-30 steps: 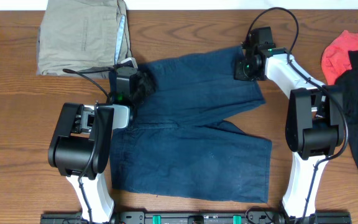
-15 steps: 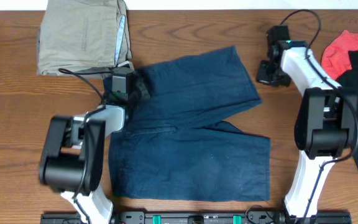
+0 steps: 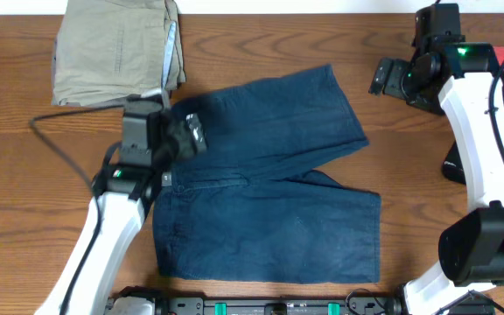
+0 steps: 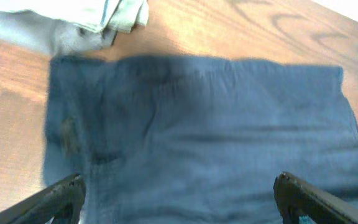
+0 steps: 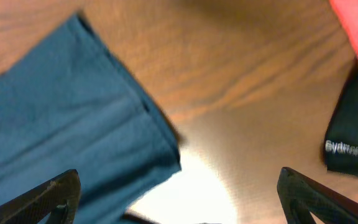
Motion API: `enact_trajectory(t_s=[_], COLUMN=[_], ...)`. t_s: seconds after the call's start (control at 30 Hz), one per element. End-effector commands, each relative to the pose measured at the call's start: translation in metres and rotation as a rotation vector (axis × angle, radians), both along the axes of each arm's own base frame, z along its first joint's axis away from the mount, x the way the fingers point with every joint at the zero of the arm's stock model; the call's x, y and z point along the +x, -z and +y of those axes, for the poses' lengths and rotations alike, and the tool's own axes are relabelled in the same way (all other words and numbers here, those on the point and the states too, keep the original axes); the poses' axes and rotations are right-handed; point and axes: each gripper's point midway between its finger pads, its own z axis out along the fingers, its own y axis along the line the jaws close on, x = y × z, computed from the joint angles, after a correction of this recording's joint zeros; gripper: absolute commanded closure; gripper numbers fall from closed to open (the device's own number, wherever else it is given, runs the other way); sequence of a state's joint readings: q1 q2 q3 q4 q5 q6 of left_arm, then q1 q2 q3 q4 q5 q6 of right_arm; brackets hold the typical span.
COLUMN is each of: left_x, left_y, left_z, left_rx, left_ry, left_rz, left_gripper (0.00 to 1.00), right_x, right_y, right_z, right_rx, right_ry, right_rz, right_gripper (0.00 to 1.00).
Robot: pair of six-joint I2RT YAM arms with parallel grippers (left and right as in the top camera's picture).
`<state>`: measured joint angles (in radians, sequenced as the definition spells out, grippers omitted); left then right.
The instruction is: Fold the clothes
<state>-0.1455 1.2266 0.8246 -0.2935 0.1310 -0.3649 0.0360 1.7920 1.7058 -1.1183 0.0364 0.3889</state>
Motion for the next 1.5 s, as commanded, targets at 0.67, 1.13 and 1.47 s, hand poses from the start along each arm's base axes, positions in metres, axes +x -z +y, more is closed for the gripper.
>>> enact_trajectory(t_s=[0.67, 1.13, 1.47], left_x=[-0.169, -0.154, -0.107], left_y=[0.015, 0.079, 0.111], left_z=[0.034, 0.032, 0.025], left_rx=[0.009, 0.096, 0.086], left_ry=[-0.177, -0.142, -0.142], left_rz=[0.437, 0.722, 0.675], left_gripper=[0.02, 0.58, 0.72], right_x=[-0.116, -0.147, -0.115], right_y=[0.044, 0.106, 0.120], right_z=[0.053, 0.131, 0.167], right_rx=[0.117, 0.233, 0.334], right_ry=[-0.127, -0.438, -0.574], right_rz=[0.204, 0.218, 0.089], right_gripper=[0.01, 0.82, 0.99])
